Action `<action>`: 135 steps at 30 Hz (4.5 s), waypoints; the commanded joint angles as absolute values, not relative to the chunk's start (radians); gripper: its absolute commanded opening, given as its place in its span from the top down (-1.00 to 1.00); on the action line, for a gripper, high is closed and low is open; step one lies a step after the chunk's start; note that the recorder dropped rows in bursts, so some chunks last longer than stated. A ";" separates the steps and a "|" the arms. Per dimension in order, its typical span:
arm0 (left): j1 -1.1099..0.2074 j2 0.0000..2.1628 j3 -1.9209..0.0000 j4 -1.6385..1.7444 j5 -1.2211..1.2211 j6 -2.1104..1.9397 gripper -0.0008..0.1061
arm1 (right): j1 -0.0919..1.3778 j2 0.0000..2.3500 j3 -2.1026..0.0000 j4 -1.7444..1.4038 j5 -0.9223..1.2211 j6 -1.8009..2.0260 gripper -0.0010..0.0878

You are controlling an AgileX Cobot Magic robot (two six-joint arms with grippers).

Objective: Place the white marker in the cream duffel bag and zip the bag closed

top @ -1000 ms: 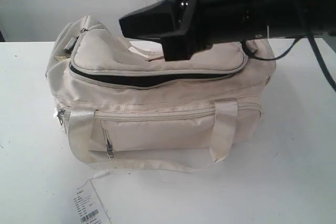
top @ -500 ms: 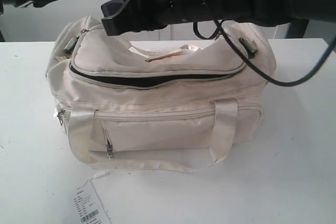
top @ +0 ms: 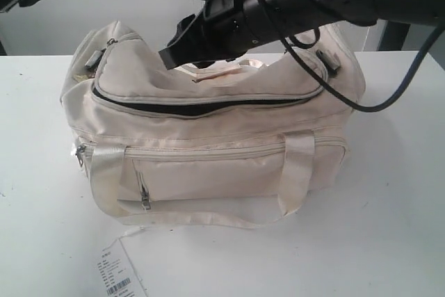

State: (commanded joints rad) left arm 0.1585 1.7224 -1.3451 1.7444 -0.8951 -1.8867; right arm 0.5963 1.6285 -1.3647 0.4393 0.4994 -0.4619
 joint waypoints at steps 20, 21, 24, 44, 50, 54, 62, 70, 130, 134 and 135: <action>0.142 1.833 -1.349 1.744 -1.007 -2.114 -0.31 | 0.829 1.709 -1.531 0.376 0.387 -0.612 0.05; 0.140 1.841 -1.355 1.744 -1.002 -2.114 -0.31 | 0.835 1.733 -1.567 0.339 0.399 -0.628 0.05; 0.136 1.868 -1.375 1.743 -1.020 -2.114 -0.29 | 0.855 1.795 -1.635 0.261 0.403 -0.744 0.05; 0.114 1.971 -1.387 1.665 -1.121 -2.112 -0.27 | 0.860 1.966 -1.742 0.043 0.394 -1.038 0.05; 0.114 1.982 -1.387 1.629 -1.123 -2.092 0.09 | 0.860 1.966 -1.742 -0.017 0.377 -1.044 0.05; 0.114 1.982 -1.387 1.621 -1.137 -2.033 0.77 | 0.860 1.968 -1.742 -0.017 0.330 -1.044 0.05; 0.115 1.982 -1.387 1.454 -1.221 -1.989 0.99 | 0.860 2.014 -1.742 -0.019 0.377 -1.048 0.05; 0.115 1.982 -1.387 1.457 -1.221 -1.989 0.99 | 0.844 2.017 -1.742 -0.042 0.372 -1.062 0.05; 0.115 1.982 -1.387 1.466 -1.221 -1.992 0.99 | 0.816 2.157 -1.750 -0.053 0.047 -0.582 -0.18; 0.115 1.982 -1.387 1.466 -1.221 -1.999 0.99 | 0.805 2.193 -1.758 -0.058 0.047 -0.606 -0.18; 0.115 1.982 -1.387 1.466 -1.221 -1.999 0.99 | 0.799 2.201 -1.760 -0.058 0.047 -0.606 -0.18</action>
State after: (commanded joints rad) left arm 0.1155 1.9815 -1.3866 1.4664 -1.2211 -1.9986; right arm 0.7993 2.2012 -1.7603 -0.0575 0.0466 -0.6060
